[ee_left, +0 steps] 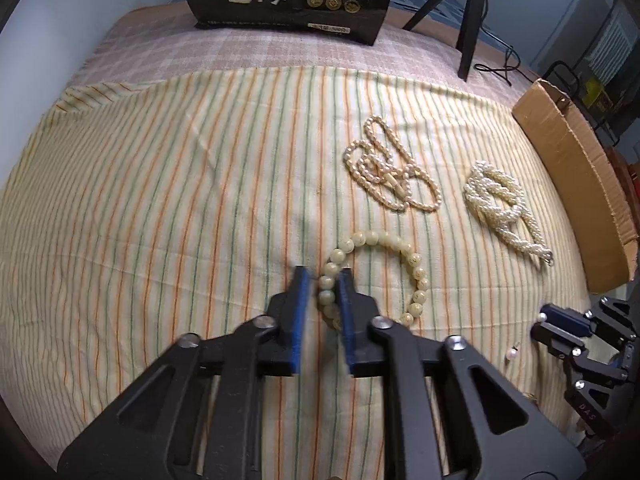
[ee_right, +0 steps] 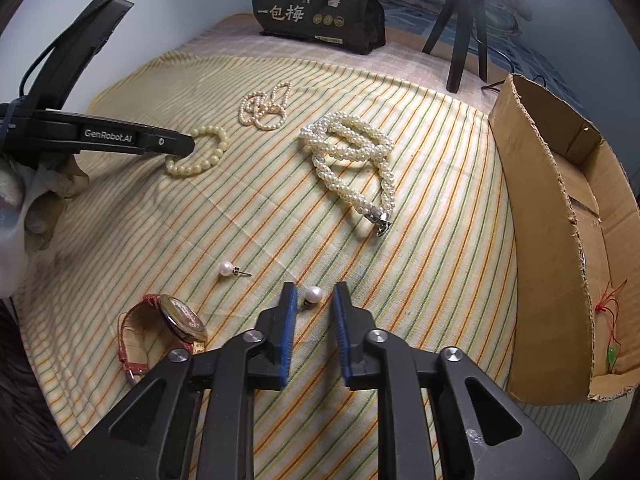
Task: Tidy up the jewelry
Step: 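Close the right tool on a pearl earring while the left tool grasps the cream bead bracelet, then carry the pearl earring in the right tool while the left tool carries the bracelet to the box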
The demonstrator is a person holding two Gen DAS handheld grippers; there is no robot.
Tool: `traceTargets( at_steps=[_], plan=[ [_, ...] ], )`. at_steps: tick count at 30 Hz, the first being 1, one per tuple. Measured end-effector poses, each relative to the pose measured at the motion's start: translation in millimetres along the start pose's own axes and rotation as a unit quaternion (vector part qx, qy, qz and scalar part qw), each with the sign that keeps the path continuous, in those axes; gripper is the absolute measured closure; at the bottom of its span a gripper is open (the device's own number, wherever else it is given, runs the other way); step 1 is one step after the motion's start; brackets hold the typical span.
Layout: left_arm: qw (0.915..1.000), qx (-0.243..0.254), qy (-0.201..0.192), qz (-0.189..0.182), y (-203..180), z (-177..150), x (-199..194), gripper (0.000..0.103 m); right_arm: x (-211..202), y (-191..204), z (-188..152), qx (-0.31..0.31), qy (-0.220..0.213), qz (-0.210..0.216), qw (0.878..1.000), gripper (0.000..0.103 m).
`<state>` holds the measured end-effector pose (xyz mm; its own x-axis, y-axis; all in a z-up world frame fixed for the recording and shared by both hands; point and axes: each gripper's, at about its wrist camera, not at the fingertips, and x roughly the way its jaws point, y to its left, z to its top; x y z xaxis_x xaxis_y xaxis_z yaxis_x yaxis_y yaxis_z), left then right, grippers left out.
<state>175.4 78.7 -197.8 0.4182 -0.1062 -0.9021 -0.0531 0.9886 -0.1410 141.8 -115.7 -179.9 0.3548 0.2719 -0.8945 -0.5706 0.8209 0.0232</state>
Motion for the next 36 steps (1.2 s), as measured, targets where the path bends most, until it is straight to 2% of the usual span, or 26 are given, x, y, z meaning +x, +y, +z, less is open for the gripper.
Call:
traceTargets(
  at_steps=[5,15,26,36],
  plan=[
    [1.0000,-0.001,-0.005,0.006,-0.6,1.5,-0.5,0.096,0.3,-2.1,-0.5,0.006,-0.001,0.004,1.000,0.096],
    [0.9990,-0.017,-0.035,-0.021,-2.7,6.5,-28.9,0.098,-16.6,-9.3,2.3,0.020,-0.027,0.001,0.999,0.096],
    [0.9967,-0.007,-0.070,-0.040,-19.8,8.8,-63.2,0.098,-42.5,-13.5,4.4,0.028,-0.059,-0.002,0.998,0.096],
    [0.9931,0.003,-0.092,-0.072,-47.5,9.3,-90.9,0.098,-70.7,-26.6,4.7,0.039,-0.090,-0.007,0.995,0.096]
  ],
)
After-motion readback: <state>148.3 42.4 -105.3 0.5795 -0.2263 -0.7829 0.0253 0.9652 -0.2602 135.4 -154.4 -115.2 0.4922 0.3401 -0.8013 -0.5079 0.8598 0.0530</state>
